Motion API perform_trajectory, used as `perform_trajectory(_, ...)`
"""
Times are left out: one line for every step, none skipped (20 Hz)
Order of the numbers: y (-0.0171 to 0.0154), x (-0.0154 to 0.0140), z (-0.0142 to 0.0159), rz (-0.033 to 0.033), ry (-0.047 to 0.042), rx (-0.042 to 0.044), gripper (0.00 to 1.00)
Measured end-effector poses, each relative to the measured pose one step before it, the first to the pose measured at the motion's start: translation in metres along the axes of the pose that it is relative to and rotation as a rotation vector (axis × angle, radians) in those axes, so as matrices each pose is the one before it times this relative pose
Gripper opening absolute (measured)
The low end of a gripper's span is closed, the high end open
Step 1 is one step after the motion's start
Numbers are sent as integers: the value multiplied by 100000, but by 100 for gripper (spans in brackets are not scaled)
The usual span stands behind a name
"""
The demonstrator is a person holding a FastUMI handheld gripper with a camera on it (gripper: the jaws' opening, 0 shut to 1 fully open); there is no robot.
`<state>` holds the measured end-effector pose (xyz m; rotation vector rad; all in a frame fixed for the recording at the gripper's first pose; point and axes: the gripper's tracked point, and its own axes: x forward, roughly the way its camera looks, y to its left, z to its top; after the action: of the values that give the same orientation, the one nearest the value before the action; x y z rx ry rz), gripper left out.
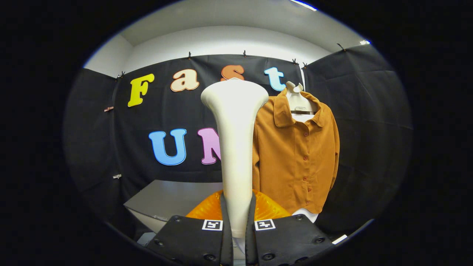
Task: Iron the clothes twice with a garment steamer, once on the left side and once on the right side.
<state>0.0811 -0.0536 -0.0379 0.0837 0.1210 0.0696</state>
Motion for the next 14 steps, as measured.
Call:
perform_trajectory(462,-214,59,108,-287,-103,16)
perform_trajectory(369,-220,58,-32,-272,-292,17)
perform_trajectory(305,-49,-47,-25,-98,-474,17)
perform_trajectory(224,-170,-5,-27,-3,16,17)
perform_trajectory(153,-22,-115,-61,214,-81,17)
perform_trajectory(149,-108,-121,-134,223,-50,16)
perform_trajectory(76,-64,-105,-172,204,-63,16)
perform_trajectory(66,-119,-182,-181,232,15,17)
perform_trajectory(88,-29,-91,-167,230,-117,16)
perform_trajectory(113,-87,-102,-123,158,-116,16)
perform_trajectory(55,3,20,-89,103,26,17)
perform_trajectory(66,-82,5,-87,-10,101,17)
perform_trajectory(23,-97,-20,-87,-48,39,17)
perform_trajectory(-4,-100,49,-78,-165,-159,17)
